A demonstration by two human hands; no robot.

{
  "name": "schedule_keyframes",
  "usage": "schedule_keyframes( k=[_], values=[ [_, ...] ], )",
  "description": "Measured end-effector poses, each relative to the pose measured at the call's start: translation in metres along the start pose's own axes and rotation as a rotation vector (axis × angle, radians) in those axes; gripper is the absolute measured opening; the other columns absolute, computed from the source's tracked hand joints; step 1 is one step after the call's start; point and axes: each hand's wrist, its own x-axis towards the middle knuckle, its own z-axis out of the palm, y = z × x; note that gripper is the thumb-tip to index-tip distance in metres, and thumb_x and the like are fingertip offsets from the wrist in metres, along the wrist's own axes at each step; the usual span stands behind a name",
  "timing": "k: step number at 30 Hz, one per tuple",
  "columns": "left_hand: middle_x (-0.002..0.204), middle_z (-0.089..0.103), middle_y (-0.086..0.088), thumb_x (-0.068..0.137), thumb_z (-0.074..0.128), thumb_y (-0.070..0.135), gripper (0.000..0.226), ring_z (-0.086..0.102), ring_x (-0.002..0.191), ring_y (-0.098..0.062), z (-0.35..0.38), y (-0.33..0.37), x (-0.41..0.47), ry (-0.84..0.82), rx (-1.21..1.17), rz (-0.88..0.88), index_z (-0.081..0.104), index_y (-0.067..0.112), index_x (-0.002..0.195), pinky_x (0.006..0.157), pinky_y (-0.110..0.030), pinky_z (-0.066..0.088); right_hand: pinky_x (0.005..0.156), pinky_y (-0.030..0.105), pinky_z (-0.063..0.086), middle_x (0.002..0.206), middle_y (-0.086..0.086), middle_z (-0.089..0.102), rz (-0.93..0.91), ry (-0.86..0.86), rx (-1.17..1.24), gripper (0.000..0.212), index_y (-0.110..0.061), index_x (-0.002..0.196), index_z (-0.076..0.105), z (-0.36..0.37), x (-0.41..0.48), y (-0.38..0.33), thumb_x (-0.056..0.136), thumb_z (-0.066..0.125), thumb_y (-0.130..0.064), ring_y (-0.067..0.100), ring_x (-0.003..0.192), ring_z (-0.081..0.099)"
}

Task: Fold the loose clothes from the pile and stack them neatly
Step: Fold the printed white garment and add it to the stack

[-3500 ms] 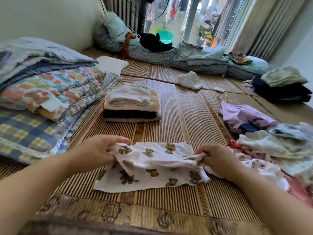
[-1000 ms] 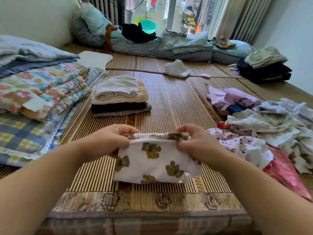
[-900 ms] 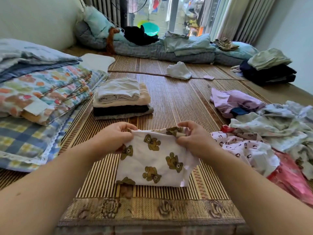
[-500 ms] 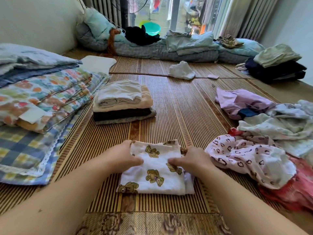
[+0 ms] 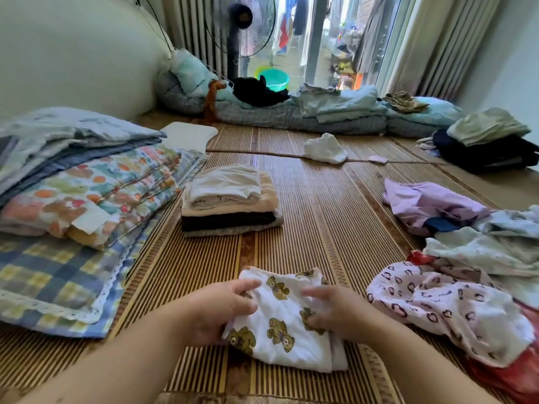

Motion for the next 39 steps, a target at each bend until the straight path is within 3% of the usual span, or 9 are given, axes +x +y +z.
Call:
schedule_keyframes(
  k=[4, 8, 12, 18, 23, 30, 34, 36, 39],
  values=[
    [0.128, 0.052, 0.005, 0.086, 0.053, 0.007, 0.061, 0.067, 0.085, -0.013, 0.012, -0.005, 0.006, 0.284, 0.673, 0.191, 0.044, 0.034, 0.141, 0.067, -0.023, 0.058, 0.092, 0.034, 0.054, 0.130, -0.003, 0.060, -0.012, 0.044, -0.056, 0.047, -0.031, 0.127, 0.060, 0.007, -0.001, -0.001, 0.082, 0.071, -0.020, 0.011, 0.104, 0.061],
    [0.126, 0.052, 0.010, 0.085, 0.054, 0.005, 0.068, 0.064, 0.084, -0.010, 0.004, 0.000, 0.004, 0.324, 0.692, 0.330, 0.037, 0.030, 0.145, 0.067, -0.024, 0.057, 0.087, 0.028, 0.056, 0.134, -0.003, 0.058, -0.055, 0.136, 0.011, 0.049, -0.027, 0.130, 0.058, 0.003, 0.003, -0.011, 0.085, 0.064, -0.010, 0.006, 0.103, 0.062],
    [0.109, 0.050, 0.015, 0.084, 0.057, 0.007, 0.068, 0.060, 0.084, -0.011, -0.015, 0.021, 0.002, 0.375, 0.600, 0.519, 0.037, 0.029, 0.146, 0.063, -0.019, 0.052, 0.067, 0.014, 0.055, 0.112, -0.015, 0.063, -0.157, 0.222, 0.149, 0.054, -0.028, 0.135, 0.051, -0.026, 0.010, -0.037, 0.086, 0.064, -0.009, -0.008, 0.082, 0.063],
    [0.130, 0.051, 0.003, 0.088, 0.061, 0.018, 0.067, 0.054, 0.104, -0.010, -0.068, 0.096, 0.016, 0.596, 0.764, 0.702, 0.032, 0.029, 0.148, 0.080, -0.015, 0.044, 0.073, 0.023, 0.056, 0.133, 0.000, 0.052, -0.304, 0.398, -0.024, 0.065, -0.032, 0.143, 0.039, -0.093, 0.079, -0.113, 0.087, 0.064, -0.011, 0.013, 0.097, 0.062],
    [0.148, 0.042, -0.002, 0.086, 0.062, 0.020, 0.069, 0.042, 0.130, -0.017, -0.132, 0.162, 0.051, 0.781, 0.917, 0.631, 0.033, 0.024, 0.149, 0.093, -0.019, 0.032, 0.083, 0.021, 0.049, 0.129, 0.003, 0.054, -0.335, 0.369, -0.014, 0.063, -0.024, 0.144, 0.042, -0.114, 0.168, -0.160, 0.087, 0.066, -0.010, 0.013, 0.101, 0.058],
    [0.132, 0.057, -0.008, 0.078, 0.060, 0.025, 0.059, 0.055, 0.103, -0.020, -0.175, 0.164, 0.113, 0.719, 0.983, 0.282, 0.051, 0.020, 0.136, 0.079, -0.025, 0.045, 0.093, 0.027, 0.043, 0.125, 0.009, 0.057, -0.262, 0.270, -0.357, 0.041, -0.016, 0.132, 0.052, -0.088, 0.264, -0.173, 0.092, 0.055, -0.023, 0.025, 0.115, 0.054],
    [0.151, 0.026, -0.012, 0.056, 0.046, 0.052, 0.084, 0.027, 0.137, -0.035, -0.173, 0.158, 0.118, 0.765, 1.045, 0.128, 0.046, 0.033, 0.138, 0.107, -0.042, 0.033, 0.113, 0.044, 0.029, 0.144, 0.010, 0.044, -0.205, 0.202, -0.525, 0.043, -0.016, 0.134, 0.052, -0.086, 0.273, -0.166, 0.094, 0.046, -0.031, 0.028, 0.142, 0.026],
    [0.156, 0.008, -0.007, 0.057, 0.047, 0.053, 0.087, 0.009, 0.142, -0.039, -0.166, 0.159, 0.115, 0.812, 1.002, 0.162, 0.034, 0.044, 0.142, 0.114, -0.050, 0.021, 0.115, 0.050, 0.022, 0.157, 0.006, 0.024, -0.216, 0.248, -0.439, 0.050, -0.026, 0.143, 0.043, -0.089, 0.263, -0.158, 0.093, 0.048, -0.036, 0.028, 0.146, 0.013],
    [0.153, 0.009, -0.002, 0.072, 0.056, 0.046, 0.074, 0.004, 0.141, -0.035, -0.141, 0.162, 0.108, 0.861, 1.076, 0.337, 0.031, 0.045, 0.142, 0.112, -0.051, 0.021, 0.115, 0.052, 0.023, 0.160, 0.001, 0.015, -0.298, 0.415, -0.322, 0.060, -0.036, 0.143, 0.040, -0.096, 0.232, -0.143, 0.087, 0.058, -0.046, 0.027, 0.145, 0.015]
  ],
)
